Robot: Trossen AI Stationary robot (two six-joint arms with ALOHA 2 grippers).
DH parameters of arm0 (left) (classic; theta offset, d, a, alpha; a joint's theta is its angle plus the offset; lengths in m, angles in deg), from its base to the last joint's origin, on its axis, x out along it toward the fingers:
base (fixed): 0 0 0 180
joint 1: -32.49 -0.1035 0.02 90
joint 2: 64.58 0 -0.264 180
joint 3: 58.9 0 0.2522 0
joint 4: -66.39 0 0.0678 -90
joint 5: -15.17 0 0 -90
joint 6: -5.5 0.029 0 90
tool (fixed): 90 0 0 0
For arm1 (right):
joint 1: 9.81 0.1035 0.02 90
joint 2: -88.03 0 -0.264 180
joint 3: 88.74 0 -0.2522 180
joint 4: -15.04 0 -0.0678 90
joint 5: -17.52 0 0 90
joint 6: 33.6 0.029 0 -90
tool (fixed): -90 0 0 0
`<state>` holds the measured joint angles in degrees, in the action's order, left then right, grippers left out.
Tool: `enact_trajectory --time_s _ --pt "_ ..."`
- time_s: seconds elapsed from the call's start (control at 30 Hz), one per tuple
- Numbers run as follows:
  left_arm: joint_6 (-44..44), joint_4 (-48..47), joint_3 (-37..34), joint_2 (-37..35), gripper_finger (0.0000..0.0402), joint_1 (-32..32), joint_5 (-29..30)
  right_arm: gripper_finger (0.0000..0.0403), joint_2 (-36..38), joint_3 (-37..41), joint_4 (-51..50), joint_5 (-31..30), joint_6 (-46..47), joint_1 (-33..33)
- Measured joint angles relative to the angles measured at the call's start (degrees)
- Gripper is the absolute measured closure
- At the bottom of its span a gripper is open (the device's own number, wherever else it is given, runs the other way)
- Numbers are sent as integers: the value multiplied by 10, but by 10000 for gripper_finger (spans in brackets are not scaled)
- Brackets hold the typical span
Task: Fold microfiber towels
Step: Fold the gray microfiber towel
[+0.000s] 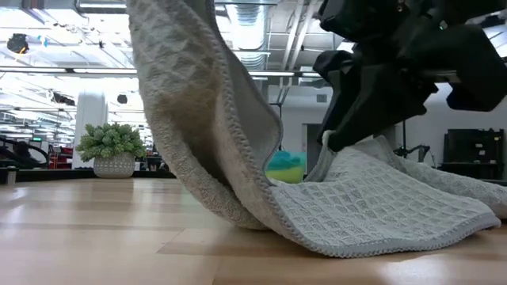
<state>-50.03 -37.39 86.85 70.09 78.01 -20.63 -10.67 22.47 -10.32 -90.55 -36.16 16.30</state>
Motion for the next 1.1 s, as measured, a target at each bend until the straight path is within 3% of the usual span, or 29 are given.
enact_trajectory --time_s 0.23,0.47,0.73,0.9,1.1 --pt "-1 0 0 0 397 0 -1 387 0 0 8 -1 -18 5" --pt "0 0 0 0 397 0 2 398 20 -47 -29 -46 -36 35" --pt "34 1 0 -22 397 5 7 401 118 -91 -143 -269 -18 78" --pt "73 1 0 -53 397 4 20 401 213 -91 -223 -412 56 106" --pt "142 2 0 -87 397 -9 42 402 306 -92 -286 -535 132 135"
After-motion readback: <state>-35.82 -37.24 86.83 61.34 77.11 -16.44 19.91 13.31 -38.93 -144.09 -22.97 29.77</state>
